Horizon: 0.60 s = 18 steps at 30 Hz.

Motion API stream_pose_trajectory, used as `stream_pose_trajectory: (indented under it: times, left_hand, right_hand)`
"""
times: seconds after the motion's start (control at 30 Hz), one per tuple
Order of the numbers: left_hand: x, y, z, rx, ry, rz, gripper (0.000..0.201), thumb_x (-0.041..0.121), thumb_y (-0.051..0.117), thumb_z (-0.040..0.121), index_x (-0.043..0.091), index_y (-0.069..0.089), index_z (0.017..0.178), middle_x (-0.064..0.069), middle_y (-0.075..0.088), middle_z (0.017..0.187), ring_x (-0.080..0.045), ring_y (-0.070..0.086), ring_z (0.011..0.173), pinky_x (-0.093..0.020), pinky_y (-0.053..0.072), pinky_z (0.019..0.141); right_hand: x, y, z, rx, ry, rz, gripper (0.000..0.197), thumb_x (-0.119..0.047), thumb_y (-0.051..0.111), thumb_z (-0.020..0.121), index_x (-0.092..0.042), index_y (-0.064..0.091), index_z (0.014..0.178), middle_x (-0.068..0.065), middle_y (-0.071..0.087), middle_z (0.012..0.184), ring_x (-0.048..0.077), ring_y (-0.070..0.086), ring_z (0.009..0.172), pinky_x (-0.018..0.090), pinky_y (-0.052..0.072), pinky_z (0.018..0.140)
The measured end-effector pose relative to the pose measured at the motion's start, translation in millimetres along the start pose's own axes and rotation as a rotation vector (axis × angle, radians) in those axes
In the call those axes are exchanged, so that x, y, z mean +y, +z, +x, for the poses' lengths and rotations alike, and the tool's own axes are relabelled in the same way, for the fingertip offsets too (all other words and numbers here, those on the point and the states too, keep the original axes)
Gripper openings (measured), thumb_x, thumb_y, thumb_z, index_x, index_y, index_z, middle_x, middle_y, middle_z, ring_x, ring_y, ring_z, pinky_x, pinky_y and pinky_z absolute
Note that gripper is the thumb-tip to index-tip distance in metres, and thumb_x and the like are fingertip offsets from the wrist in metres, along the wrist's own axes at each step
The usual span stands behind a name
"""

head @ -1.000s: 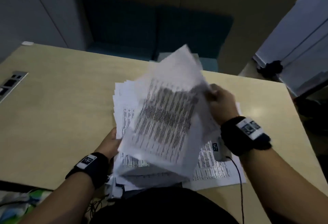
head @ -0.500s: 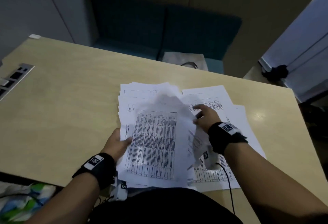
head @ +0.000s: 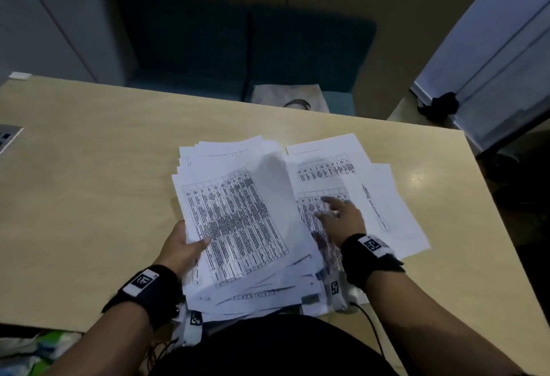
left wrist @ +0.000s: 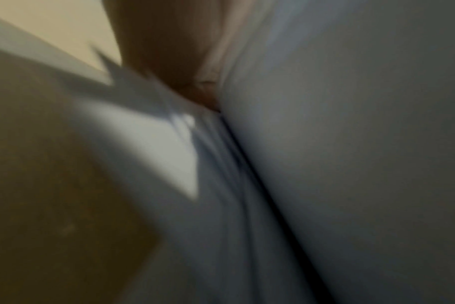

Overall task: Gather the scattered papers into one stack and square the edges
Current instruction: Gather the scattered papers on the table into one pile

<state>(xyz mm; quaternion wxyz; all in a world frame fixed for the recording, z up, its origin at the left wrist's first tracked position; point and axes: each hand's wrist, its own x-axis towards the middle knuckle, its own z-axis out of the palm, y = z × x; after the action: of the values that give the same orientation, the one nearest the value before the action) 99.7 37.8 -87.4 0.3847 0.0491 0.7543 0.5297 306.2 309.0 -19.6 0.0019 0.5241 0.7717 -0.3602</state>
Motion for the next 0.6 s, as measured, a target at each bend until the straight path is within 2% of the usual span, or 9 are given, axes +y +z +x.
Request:
stream_pose_trajectory:
  times: [0.07, 0.13, 0.2, 0.27, 0.33, 0.4, 0.43, 0.53, 0.6]
  left_hand:
    - [0, 1, 0, -0.003, -0.023, -0.058, 0.069, 0.015, 0.071, 0.090, 0.023, 0.033, 0.147, 0.002, 0.041, 0.152, -0.024, 0.042, 0.135, -0.045, 0.034, 0.110]
    - [-2, -1, 1, -0.006, -0.038, -0.068, 0.083, 0.022, 0.076, 0.084, 0.028, 0.027, 0.151, 0.003, 0.031, 0.160, -0.026, 0.033, 0.144, -0.053, 0.030, 0.114]
    - [-9, -6, 8, 0.004, -0.026, -0.061, 0.091, 0.028, 0.080, 0.076, 0.030, 0.027, 0.151, 0.002, 0.030, 0.161, -0.027, 0.032, 0.145, -0.055, 0.030, 0.114]
    - [-8, -6, 9, -0.009, -0.013, -0.073, 0.096, 0.031, 0.086, 0.071, 0.026, 0.032, 0.150, -0.001, 0.036, 0.158, -0.028, 0.037, 0.143, -0.054, 0.032, 0.113]
    - [-3, -4, 6, -0.013, -0.006, -0.084, 0.098, 0.033, 0.089, 0.069, 0.022, 0.034, 0.150, -0.002, 0.037, 0.157, -0.029, 0.039, 0.142, -0.051, 0.033, 0.113]
    - [1, -1, 1, -0.013, 0.004, -0.111, 0.090, 0.021, 0.080, 0.081, 0.018, 0.028, 0.154, 0.000, 0.029, 0.161, -0.028, 0.030, 0.146, -0.047, 0.028, 0.116]
    - [0, -1, 0, -0.026, -0.001, -0.130, 0.089, 0.016, 0.076, 0.085, 0.016, 0.022, 0.156, 0.000, 0.022, 0.163, -0.026, 0.023, 0.149, -0.045, 0.025, 0.117]
    - [14, 2, -15, -0.049, -0.009, -0.152, 0.086, 0.011, 0.070, 0.090, 0.014, 0.015, 0.157, 0.000, 0.014, 0.165, -0.022, 0.013, 0.152, -0.043, 0.020, 0.118]
    - [12, 2, -13, -0.060, -0.006, -0.169, 0.085, 0.009, 0.070, 0.089, 0.014, 0.019, 0.156, 0.001, 0.019, 0.163, -0.020, 0.018, 0.150, -0.041, 0.022, 0.116]
  right_hand:
    - [22, -21, 4, 0.156, 0.207, -0.208, 0.090, -0.058, 0.080, 0.062, -0.024, 0.041, 0.136, 0.013, 0.044, 0.132, 0.035, 0.040, 0.125, 0.051, 0.041, 0.099]
    - [35, -34, 2, 0.134, 0.322, -0.321, 0.118, -0.066, 0.084, 0.044, -0.015, 0.033, 0.136, 0.017, 0.039, 0.134, 0.037, 0.036, 0.127, 0.052, 0.039, 0.099]
    - [41, -33, 4, 0.069, 0.360, -0.355, 0.124, -0.064, 0.088, 0.036, -0.008, 0.033, 0.131, 0.019, 0.042, 0.131, 0.038, 0.040, 0.124, 0.049, 0.042, 0.099]
    - [41, -30, 8, 0.056, 0.410, -0.217, 0.121, -0.054, 0.093, 0.030, -0.004, 0.036, 0.124, 0.020, 0.047, 0.125, 0.038, 0.049, 0.118, 0.046, 0.049, 0.095]
    - [42, -28, 12, 0.053, 0.425, -0.071, 0.112, -0.045, 0.097, 0.030, -0.001, 0.042, 0.117, 0.020, 0.055, 0.118, 0.036, 0.057, 0.107, 0.040, 0.055, 0.084]
    - [41, -29, 11, -0.006, 0.394, -0.090, 0.089, -0.042, 0.096, 0.040, 0.001, 0.055, 0.106, 0.016, 0.063, 0.105, 0.029, 0.060, 0.090, 0.032, 0.052, 0.068]
    - [40, -29, 9, -0.035, 0.369, -0.102, 0.076, -0.040, 0.094, 0.048, 0.000, 0.060, 0.102, 0.014, 0.065, 0.099, 0.027, 0.060, 0.083, 0.029, 0.049, 0.064]
    - [41, -38, 10, -0.018, 0.287, -0.033, 0.038, -0.028, 0.084, 0.068, -0.006, 0.065, 0.093, 0.008, 0.065, 0.078, 0.024, 0.061, 0.071, 0.027, 0.047, 0.063]
    - [44, -56, 13, 0.125, 0.242, 0.015, 0.021, -0.023, 0.075, 0.076, -0.007, 0.067, 0.088, 0.009, 0.065, 0.074, 0.026, 0.060, 0.067, 0.028, 0.048, 0.062]
